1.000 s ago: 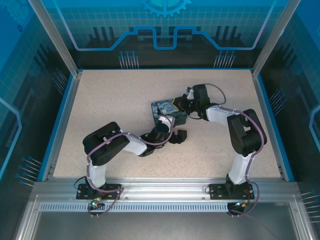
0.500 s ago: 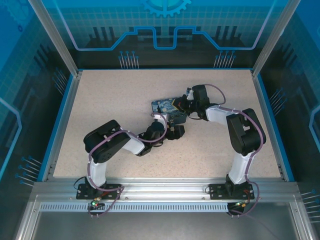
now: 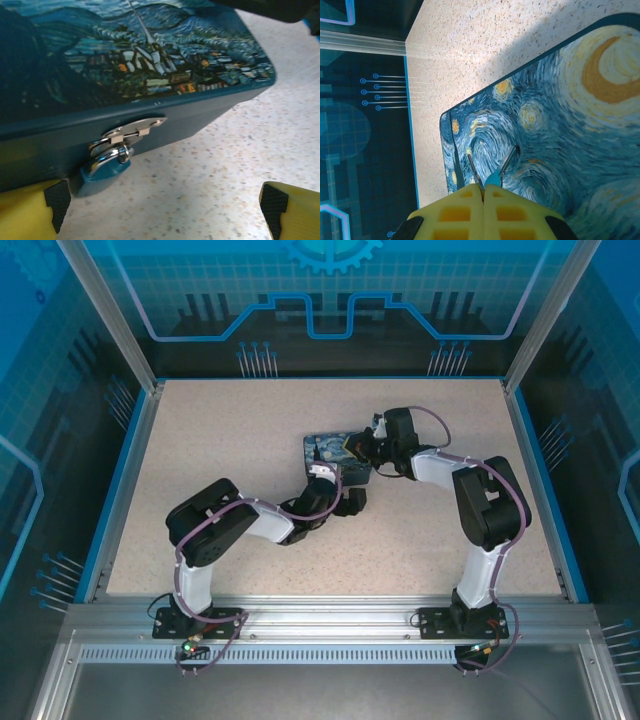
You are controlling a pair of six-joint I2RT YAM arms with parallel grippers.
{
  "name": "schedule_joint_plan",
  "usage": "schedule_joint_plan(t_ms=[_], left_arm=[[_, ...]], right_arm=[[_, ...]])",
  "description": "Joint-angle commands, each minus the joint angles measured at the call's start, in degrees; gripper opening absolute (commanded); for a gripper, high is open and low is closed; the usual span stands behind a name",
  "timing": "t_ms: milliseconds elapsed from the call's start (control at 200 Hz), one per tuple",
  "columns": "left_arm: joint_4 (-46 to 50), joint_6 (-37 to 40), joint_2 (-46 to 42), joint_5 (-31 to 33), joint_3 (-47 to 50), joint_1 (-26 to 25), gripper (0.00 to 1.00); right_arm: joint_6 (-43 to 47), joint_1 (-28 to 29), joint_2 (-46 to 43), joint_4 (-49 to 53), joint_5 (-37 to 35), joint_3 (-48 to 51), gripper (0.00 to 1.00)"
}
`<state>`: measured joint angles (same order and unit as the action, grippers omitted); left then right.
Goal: Unlock the padlock with the key
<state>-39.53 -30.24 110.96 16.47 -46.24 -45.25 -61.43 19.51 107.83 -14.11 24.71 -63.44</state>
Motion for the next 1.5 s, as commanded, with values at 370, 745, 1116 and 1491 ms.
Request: schedule_joint_plan(t_ms=[370,745,1116,1491], left_arm=[[2.02,3.85,5.12,-4.09,-7.07,0.51,0.99],[-13.37,-10.22,7.41,-12.86,-4.26,4.87,0.97],[-16.70,-15.63,9.69,-11.98,-3.25,6.31,0.86],[-17.05,-17.30,11.27,-10.05,-3.34,6.32,0.52]], right_arm=[[-0.44,0.43,2.55,1.42,0.83,-1.77,0.00],[-0.62,-0.08,4.46,1.36,1.09,-2.43,0.00],[-1.81,-0.83,6.07,-0.18,2.01,-2.26,0.00],[-2.29,-1.31,6.43,-0.54,2.44,-2.30,0.00]])
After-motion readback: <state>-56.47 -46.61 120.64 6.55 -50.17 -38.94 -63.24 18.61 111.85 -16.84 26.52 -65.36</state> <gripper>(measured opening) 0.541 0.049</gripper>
